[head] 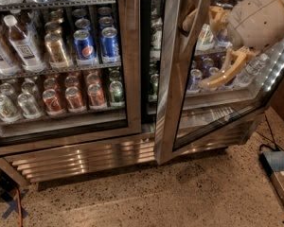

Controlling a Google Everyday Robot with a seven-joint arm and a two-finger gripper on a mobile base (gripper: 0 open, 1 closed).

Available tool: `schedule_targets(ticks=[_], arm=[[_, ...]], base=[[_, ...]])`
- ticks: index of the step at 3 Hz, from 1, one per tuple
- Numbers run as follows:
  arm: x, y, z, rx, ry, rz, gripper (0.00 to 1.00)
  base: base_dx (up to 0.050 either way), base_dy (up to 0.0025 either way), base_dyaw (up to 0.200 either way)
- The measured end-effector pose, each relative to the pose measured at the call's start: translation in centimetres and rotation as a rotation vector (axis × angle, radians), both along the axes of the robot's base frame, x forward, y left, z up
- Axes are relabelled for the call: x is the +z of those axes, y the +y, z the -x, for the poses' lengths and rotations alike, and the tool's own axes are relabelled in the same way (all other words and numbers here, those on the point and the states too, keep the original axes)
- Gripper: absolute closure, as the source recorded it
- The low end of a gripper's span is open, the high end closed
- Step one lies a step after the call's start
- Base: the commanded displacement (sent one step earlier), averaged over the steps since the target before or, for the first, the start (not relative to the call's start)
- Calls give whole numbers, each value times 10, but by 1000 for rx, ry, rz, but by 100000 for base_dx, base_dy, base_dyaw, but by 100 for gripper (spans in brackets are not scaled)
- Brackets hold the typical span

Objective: Open right fridge door

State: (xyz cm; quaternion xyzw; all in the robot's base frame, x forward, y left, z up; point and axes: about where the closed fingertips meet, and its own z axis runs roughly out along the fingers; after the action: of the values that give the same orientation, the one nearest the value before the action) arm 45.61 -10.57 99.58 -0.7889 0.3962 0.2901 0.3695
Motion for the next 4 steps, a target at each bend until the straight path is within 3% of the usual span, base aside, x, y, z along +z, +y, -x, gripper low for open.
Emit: schedule_targets(ticks=[4], arm=[[0, 0, 0, 0, 0, 0, 38]], base=[[0, 0, 0]])
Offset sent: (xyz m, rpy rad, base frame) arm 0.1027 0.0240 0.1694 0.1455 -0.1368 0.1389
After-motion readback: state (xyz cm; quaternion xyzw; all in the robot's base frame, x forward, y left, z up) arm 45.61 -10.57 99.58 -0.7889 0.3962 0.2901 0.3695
